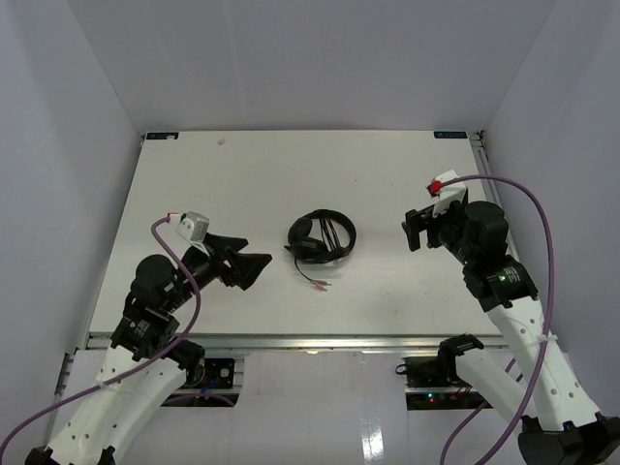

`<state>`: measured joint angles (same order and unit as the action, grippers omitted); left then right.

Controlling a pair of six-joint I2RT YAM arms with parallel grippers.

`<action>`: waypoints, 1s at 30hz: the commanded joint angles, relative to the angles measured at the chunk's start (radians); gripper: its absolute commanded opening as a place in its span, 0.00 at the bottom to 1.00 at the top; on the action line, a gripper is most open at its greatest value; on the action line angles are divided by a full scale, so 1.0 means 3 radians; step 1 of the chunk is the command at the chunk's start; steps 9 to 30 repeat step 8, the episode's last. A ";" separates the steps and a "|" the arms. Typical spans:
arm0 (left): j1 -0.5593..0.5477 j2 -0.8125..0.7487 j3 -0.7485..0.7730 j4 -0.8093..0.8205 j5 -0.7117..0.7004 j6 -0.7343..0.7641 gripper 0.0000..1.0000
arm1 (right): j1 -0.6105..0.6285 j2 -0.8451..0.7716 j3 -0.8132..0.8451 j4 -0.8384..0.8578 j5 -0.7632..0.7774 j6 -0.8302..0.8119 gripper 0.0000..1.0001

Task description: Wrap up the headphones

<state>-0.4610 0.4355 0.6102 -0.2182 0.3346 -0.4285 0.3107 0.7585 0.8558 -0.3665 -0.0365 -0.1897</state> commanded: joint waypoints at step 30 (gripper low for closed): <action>0.0013 -0.0074 -0.0014 -0.0124 -0.0064 -0.0036 0.98 | -0.0043 -0.0196 0.0017 0.0061 0.0066 0.0084 0.90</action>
